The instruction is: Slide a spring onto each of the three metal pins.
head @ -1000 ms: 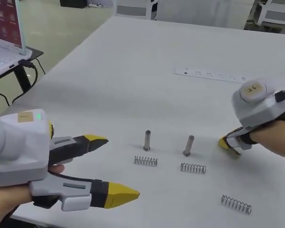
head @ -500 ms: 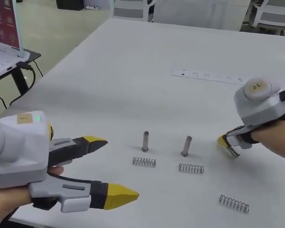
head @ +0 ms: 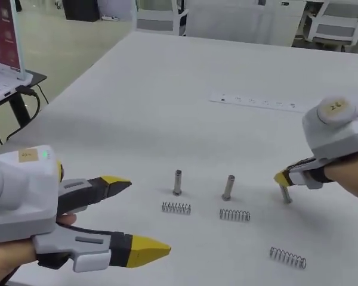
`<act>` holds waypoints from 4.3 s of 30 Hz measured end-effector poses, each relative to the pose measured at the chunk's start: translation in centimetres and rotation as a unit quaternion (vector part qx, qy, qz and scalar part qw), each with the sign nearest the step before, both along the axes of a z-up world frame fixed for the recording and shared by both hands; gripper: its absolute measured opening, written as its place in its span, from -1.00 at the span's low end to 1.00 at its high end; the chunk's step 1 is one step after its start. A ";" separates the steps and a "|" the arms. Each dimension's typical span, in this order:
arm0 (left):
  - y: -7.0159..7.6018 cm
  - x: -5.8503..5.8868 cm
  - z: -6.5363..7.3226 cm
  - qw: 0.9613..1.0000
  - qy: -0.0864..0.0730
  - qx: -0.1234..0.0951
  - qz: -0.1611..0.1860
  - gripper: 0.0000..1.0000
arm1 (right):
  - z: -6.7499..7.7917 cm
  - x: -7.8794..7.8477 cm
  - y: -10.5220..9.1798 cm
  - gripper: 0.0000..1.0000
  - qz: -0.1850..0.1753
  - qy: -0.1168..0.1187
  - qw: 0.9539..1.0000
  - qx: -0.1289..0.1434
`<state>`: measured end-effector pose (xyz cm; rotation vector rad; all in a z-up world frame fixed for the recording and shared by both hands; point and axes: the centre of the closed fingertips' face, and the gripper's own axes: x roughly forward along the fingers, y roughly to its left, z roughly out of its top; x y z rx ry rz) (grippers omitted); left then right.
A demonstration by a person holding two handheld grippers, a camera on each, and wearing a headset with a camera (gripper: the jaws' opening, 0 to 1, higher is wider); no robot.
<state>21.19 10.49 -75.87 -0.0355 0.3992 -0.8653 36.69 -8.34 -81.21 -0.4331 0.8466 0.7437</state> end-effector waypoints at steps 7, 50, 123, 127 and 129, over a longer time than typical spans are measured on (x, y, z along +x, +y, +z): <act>-0.2 -0.1 -0.1 1.000 0.001 0.002 -0.005 0.61 | 0.4 -0.8 -0.4 -0.89 -0.001 -0.003 1.000 0.004; -0.2 -0.1 -0.1 1.000 0.002 0.001 -0.006 0.61 | 0.8 -2.4 -0.9 -0.88 0.007 -0.010 1.000 0.004; -0.6 -0.5 -0.6 1.000 0.013 0.009 -0.019 0.60 | -3.2 -13.0 -1.3 -0.59 0.181 0.058 0.981 -0.045; -0.6 -0.5 -0.5 1.000 0.012 0.008 -0.018 0.60 | -3.6 -13.2 -1.0 -0.64 0.196 0.060 0.977 -0.057; -0.6 -0.5 -0.5 1.000 0.012 0.007 -0.018 0.60 | -3.7 -13.2 -0.9 -0.64 0.202 0.062 0.976 -0.060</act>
